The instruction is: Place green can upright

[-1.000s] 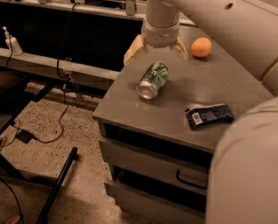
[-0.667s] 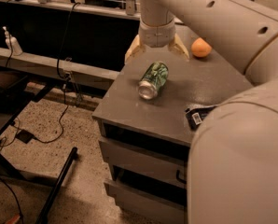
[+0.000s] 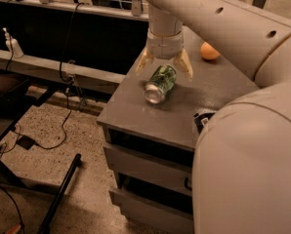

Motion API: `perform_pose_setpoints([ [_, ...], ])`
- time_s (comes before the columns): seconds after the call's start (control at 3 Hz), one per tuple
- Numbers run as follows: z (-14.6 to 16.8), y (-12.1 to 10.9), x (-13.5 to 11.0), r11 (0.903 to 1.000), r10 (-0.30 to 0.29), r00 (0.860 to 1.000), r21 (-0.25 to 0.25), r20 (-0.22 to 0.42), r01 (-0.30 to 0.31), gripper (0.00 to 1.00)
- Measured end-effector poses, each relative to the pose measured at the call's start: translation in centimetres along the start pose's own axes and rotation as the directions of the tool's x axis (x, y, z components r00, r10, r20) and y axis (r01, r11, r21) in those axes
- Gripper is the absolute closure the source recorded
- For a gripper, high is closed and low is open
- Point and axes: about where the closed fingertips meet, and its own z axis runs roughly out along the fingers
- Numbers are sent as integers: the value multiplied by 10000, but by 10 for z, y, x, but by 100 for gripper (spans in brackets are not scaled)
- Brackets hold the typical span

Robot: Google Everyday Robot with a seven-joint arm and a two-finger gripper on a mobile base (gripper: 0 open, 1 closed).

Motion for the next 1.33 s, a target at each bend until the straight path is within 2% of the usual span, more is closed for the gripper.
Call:
perform_pose_setpoints([
  [0.67, 4, 5, -5, 9999, -23, 9999, -138, 148, 25, 0],
  [1.0, 6, 6, -7, 9998, -34, 9998, -186, 199, 37, 16],
  [1.33, 8, 8, -8, 9997, -44, 9997, -223, 238, 50, 39],
])
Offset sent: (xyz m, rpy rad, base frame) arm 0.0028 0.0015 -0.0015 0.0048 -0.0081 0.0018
